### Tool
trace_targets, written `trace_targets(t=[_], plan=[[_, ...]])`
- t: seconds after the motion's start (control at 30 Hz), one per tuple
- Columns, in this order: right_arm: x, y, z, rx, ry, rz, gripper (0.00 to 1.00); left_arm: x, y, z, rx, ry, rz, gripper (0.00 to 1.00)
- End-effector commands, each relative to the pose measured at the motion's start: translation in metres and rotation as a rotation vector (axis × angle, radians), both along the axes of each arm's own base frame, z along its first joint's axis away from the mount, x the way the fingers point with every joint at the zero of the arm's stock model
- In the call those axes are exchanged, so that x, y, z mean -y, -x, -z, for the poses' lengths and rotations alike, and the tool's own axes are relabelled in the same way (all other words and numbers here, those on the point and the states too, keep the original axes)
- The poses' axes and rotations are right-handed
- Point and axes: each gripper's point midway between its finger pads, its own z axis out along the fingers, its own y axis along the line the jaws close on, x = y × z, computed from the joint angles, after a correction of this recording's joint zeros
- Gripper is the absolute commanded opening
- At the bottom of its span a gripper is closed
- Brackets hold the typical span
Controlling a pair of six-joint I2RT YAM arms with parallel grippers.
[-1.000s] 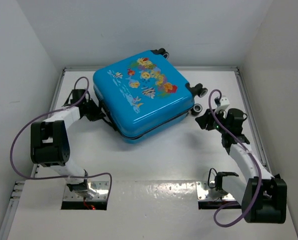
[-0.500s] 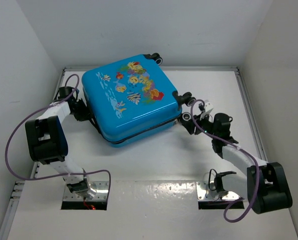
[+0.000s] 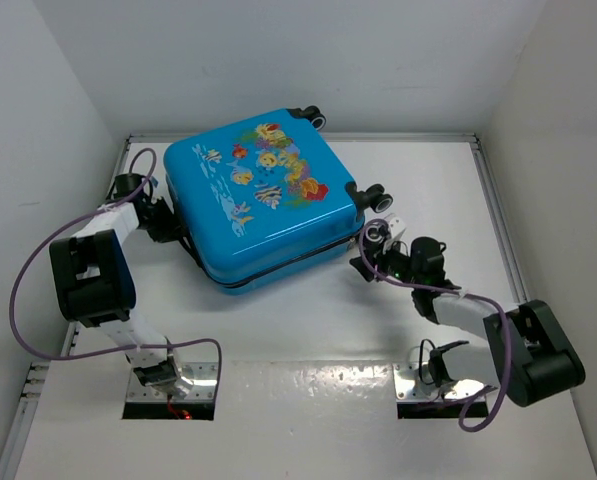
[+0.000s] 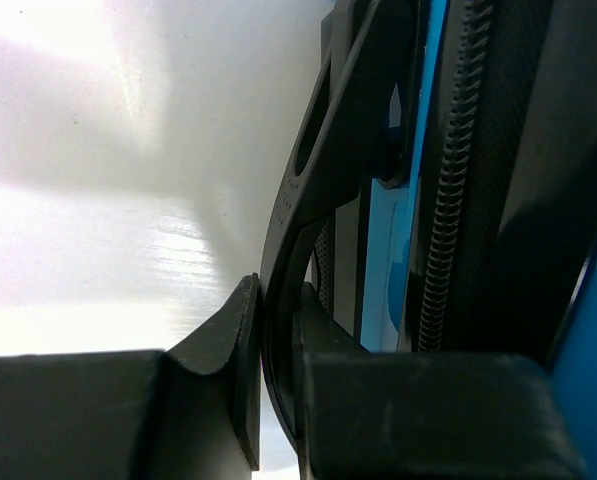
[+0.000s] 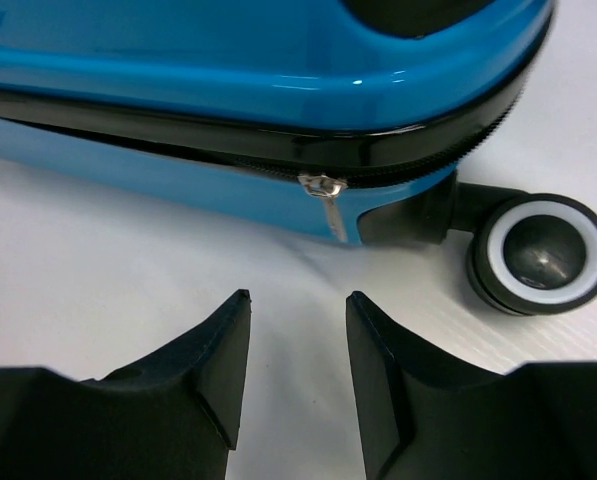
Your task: Pack the luggage
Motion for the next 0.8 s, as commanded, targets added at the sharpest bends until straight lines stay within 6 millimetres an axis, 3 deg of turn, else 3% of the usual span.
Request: trace_targets(t=[0.0,0.43,0.77], plan=[[-0.012,-0.018,-0.027,0.136,-0.005,-0.030,0.43,-0.010,0.069,0.057,-0.311,-0.034,-0.022,0.00],[-0.025,-0.037,-0.031,0.146,-0.012,-0.026,0.43,-0.012,0.071,0.062,-0.320,-0.030,-0.031,0.00],[-0.030,-0.045,-0.033,0.177,-0.004,-0.029,0.32,-0.014,0.073,0.064,-0.329,-0.026,-0.039,0.00]])
